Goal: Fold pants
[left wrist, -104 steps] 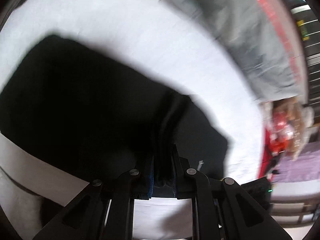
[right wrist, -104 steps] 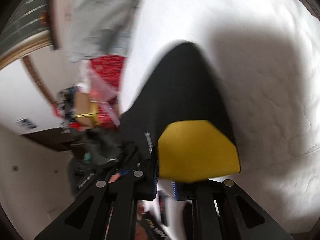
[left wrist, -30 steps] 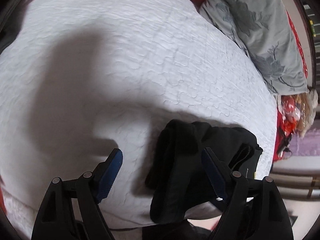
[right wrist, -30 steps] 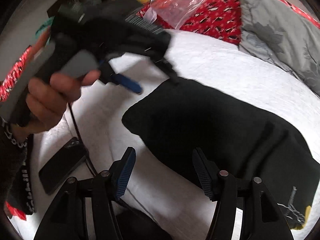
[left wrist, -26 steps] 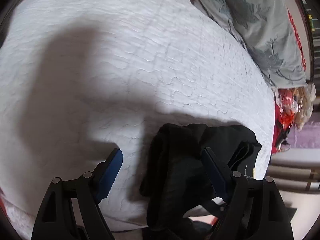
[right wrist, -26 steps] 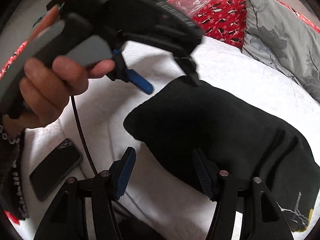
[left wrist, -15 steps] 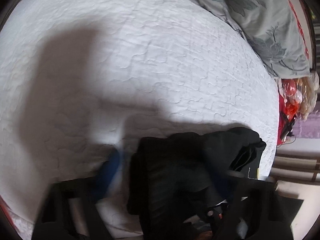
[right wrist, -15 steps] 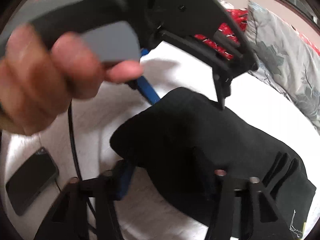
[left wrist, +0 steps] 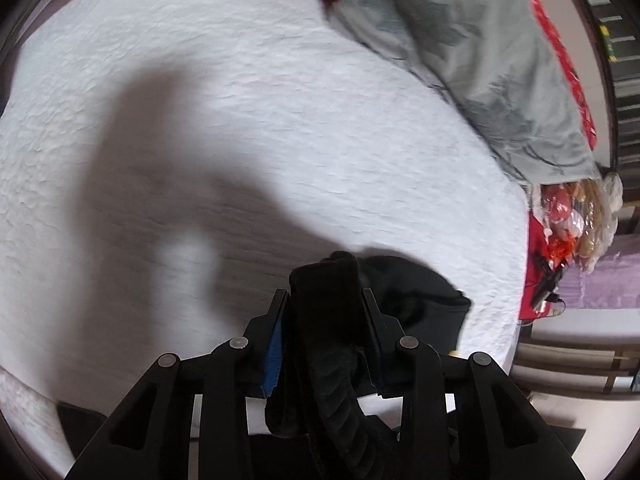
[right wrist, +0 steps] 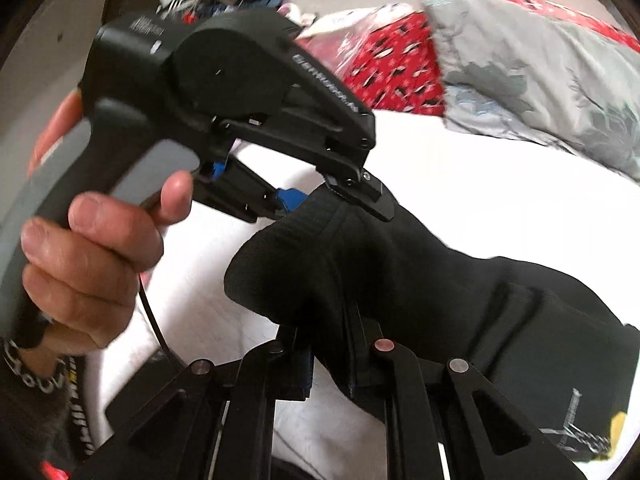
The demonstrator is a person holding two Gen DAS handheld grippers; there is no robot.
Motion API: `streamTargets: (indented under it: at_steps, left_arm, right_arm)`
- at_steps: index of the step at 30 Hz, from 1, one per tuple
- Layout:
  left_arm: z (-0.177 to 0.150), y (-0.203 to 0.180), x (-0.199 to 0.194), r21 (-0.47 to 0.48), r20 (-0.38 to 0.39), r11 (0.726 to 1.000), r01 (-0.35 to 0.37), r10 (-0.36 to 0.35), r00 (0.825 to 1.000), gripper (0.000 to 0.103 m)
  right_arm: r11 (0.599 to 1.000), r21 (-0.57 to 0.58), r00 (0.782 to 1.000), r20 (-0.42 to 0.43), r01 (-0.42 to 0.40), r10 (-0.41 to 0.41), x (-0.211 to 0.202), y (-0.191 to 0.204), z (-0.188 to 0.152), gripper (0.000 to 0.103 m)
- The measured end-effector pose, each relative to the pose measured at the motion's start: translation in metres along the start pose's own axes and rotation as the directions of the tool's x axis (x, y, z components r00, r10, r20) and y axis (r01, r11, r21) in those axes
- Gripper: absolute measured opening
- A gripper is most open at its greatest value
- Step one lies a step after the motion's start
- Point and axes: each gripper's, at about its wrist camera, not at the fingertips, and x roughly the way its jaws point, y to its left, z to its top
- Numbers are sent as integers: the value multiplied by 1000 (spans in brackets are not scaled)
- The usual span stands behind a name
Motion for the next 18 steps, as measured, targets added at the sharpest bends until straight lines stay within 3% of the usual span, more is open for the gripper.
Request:
streamTargets:
  at_steps: [4, 10, 15, 18]
  left_arm:
    - [-14, -53, 9, 60, -2, 998, -7, 7, 1000, 33]
    - [-39, -142, 72, 157, -57, 986, -59, 68, 996, 34]
    - [-58, -195, 132, 232, -65, 958, -167, 187, 980, 42]
    - [-66, -212, 145, 243, -68, 952, -186, 208, 976, 50]
  right_arm:
    - [995, 93, 999, 36, -23, 20, -36, -35, -1, 12]
    - [942, 332, 998, 60, -40, 21, -86, -122, -29, 13]
    - [835, 551, 1000, 24, 1, -17, -108, -205, -79, 16]
    - [761, 649, 1000, -6, 4, 0, -112, -240, -106, 19]
